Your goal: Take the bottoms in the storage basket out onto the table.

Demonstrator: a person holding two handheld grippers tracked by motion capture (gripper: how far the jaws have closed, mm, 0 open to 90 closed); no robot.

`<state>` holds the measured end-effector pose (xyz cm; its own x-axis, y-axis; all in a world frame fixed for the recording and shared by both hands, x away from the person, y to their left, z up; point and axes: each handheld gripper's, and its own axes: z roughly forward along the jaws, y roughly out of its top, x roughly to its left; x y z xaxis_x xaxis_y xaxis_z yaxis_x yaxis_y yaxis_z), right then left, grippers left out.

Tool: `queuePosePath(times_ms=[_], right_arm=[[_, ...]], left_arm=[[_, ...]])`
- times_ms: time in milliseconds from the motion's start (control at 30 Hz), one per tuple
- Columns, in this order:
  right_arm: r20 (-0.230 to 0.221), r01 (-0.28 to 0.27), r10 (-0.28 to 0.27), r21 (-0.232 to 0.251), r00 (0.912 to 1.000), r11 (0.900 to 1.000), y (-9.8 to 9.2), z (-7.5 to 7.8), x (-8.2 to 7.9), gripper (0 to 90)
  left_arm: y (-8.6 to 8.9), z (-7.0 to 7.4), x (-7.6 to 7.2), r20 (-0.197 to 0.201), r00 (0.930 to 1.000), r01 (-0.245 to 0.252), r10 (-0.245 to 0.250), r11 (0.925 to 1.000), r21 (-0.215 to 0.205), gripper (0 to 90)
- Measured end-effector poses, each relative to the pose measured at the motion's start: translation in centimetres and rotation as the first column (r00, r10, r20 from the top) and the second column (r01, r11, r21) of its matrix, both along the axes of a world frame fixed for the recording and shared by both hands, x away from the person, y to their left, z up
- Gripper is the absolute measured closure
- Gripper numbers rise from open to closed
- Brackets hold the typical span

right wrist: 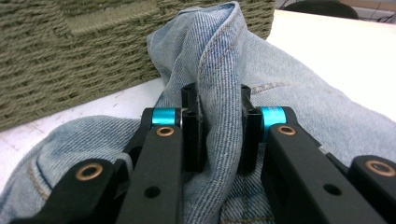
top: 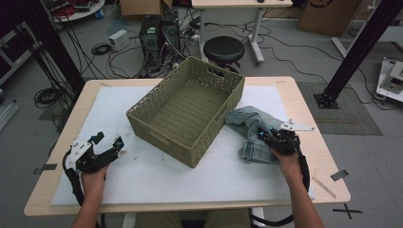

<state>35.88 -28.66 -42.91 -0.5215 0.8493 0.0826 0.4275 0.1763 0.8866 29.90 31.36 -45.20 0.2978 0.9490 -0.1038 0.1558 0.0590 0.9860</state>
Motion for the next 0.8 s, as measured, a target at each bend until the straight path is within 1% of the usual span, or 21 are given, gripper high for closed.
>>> queuePosePath(times_ms=[33, 100, 133, 233, 267, 300, 333, 367, 400, 433, 467, 500, 533, 600, 667, 700, 800], right_arm=[[0.000, 0.000, 0.000, 0.000, 1.0000, 1.000, 0.0, 0.0, 0.0, 77.4], [-0.019, 0.007, -0.007, -0.006, 0.9998, 1.000, -0.2, -0.5, 0.1, 77.7], [-0.024, 0.014, -0.014, -0.009, 0.9996, 1.000, -0.3, -0.7, 0.2, 77.7], [-0.028, 0.014, -0.014, -0.012, 0.9995, 1.000, -0.4, -0.7, 0.2, 77.3], [-0.020, 0.012, -0.012, -0.019, 0.9997, 1.000, -0.4, -0.6, 0.1, 75.8], [-0.003, 0.011, -0.011, -0.019, 0.9999, 1.000, -0.5, -0.1, -0.1, 66.0], [-0.003, 0.011, -0.011, -0.019, 0.9999, 1.000, -0.5, -0.1, -0.1, 66.0], [0.037, 0.032, -0.032, 0.000, 0.9988, 0.999, -0.7, 0.6, -0.5, 50.3], [0.037, 0.032, -0.032, 0.000, 0.9988, 0.999, -0.7, 0.6, -0.5, 50.3], [0.060, 0.040, -0.041, 0.023, 0.9973, 0.999, -1.0, 1.4, -1.1, 45.2], [0.060, 0.040, -0.041, 0.023, 0.9973, 0.999, -1.0, 1.4, -1.1, 41.0], [0.076, 0.045, -0.046, 0.021, 0.9961, 0.999, -1.1, 1.7, -1.3, 37.7], [0.087, 0.045, -0.047, 0.029, 0.9951, 0.999, -1.1, 2.1, -1.7, 34.6], [0.110, 0.026, -0.032, 0.054, 0.9934, 0.998, -1.1, 2.7, -2.1, 28.3], [0.125, -0.004, -0.005, 0.073, 0.9921, 0.997, -1.0, 3.1, -2.3, 26.6], [0.127, -0.014, 0.004, 0.079, 0.9919, 0.997, -0.8, 3.3, -2.3, 22.2], [0.122, -0.022, 0.011, 0.090, 0.9925, 0.996, -0.5, 3.4, -2.2, 21.4]], left_arm=[[0.0, 0.0, 0.0, -0.001, 1.0000, 0.001, -0.001, 1.0000, 0.003, 20.7], [0.0, 0.0, 0.0, -0.007, 1.0000, 0.001, -0.001, 1.0000, 0.009, 20.8], [0.0, 0.0, 0.1, -0.007, 1.0000, -0.001, 0.001, 1.0000, 0.005, 20.8], [0.1, 0.1, 0.1, -0.004, 1.0000, -0.009, 0.009, 1.0000, 0.002, 20.7], [0.2, 0.3, 0.1, 0.001, 0.9999, -0.013, 0.013, 0.9999, 0.006, 20.7], [0.3, 0.5, 0.1, 0.008, 0.9998, -0.019, 0.019, 0.9998, 0.004, 20.7], [0.5, 0.8, 0.1, 0.015, 0.9995, -0.026, 0.026, 0.9996, -0.007, 20.7], [0.7, 1.1, 0.1, 0.025, 0.9991, -0.035, 0.035, 0.9993, -0.014, 20.7], [0.9, 1.3, 0.0, 0.028, 0.9987, -0.042, 0.042, 0.9989, -0.019, 20.7], [1.1, 1.5, -0.1, 0.032, 0.9984, -0.047, 0.047, 0.9986, -0.027, 20.7], [1.2, 1.6, -0.2, 0.035, 0.9979, -0.053, 0.054, 0.9978, -0.040, 20.7], [1.4, 1.8, -0.3, 0.029, 0.9981, -0.053, 0.055, 0.9976, -0.045, 20.8], [1.5, 1.9, -0.4, 0.023, 0.9983, -0.053, 0.054, 0.9977, -0.042, 20.7], [1.6, 2.1, -0.5, 0.019, 0.9984, -0.052, 0.053, 0.9981, -0.034, 20.7], [1.7, 2.6, -0.5, 0.016, 0.9989, -0.043, 0.044, 0.9988, -0.023, 20.7], [1.7, 2.8, -0.4, 0.015, 0.9991, -0.039, 0.039, 0.9991, -0.017, 20.7], [1.6, 3.4, -0.3, 0.018, 0.9995, -0.023, 0.024, 0.9996, -0.016, 20.6]])
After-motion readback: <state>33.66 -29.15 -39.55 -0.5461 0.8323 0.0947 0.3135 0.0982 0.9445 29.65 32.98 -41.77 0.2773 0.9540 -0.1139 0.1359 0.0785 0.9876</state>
